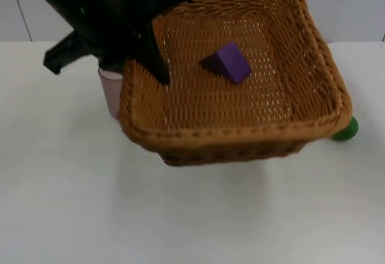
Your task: Pick up the basket with the left hand and place the triangular block into the basket with the right hand.
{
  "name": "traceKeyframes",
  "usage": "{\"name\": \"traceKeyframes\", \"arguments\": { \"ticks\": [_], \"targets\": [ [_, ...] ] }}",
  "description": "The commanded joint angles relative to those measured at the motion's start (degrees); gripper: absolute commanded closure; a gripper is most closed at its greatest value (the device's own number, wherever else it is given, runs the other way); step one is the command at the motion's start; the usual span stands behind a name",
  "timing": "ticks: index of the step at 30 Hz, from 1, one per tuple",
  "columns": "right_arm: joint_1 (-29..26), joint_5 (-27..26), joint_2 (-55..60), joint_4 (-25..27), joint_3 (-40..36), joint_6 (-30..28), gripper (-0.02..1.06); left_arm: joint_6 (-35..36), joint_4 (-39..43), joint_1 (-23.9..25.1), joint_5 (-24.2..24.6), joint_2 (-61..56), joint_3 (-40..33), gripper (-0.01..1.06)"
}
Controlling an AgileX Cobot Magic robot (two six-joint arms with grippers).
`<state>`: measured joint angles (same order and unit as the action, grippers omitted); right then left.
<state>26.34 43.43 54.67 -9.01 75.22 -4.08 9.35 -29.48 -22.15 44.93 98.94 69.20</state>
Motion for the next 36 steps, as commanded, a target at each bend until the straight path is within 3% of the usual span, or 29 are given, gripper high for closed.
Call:
{"name": "traceKeyframes", "arguments": {
  "ticks": [1,5,8,16,26,36],
  "targets": [
    [-0.70,2.02,-1.29,-0.57,-0.30,0.17,0.00,-0.06,-1.17,-1.30,-5.31,-0.06,-2.67,1.05],
    [-0.70,4.11,-2.26,-1.39,-0.30,1.05,0.00,-0.06,-2.11,-1.83,-9.69,0.56,-6.01,1.05],
    [-0.70,4.81,-2.26,-1.39,-0.30,1.05,0.00,-1.92,-2.28,-1.83,-8.61,2.68,-6.19,1.05],
    [-0.70,4.93,-2.26,-2.34,-0.30,1.80,0.00,-12.43,-12.28,-2.43,-8.64,11.54,-6.19,1.05],
    [-0.70,7.79,-2.26,-6.16,-0.30,2.04,0.00,-13.73,-13.62,-3.88,-14.49,16.58,-6.19,1.05],
    [-0.70,6.89,-2.26,-7.47,-0.30,2.58,0.00,-19.96,-19.09,-5.26,-15.46,17.09,-6.08,1.05]
  ]
}}
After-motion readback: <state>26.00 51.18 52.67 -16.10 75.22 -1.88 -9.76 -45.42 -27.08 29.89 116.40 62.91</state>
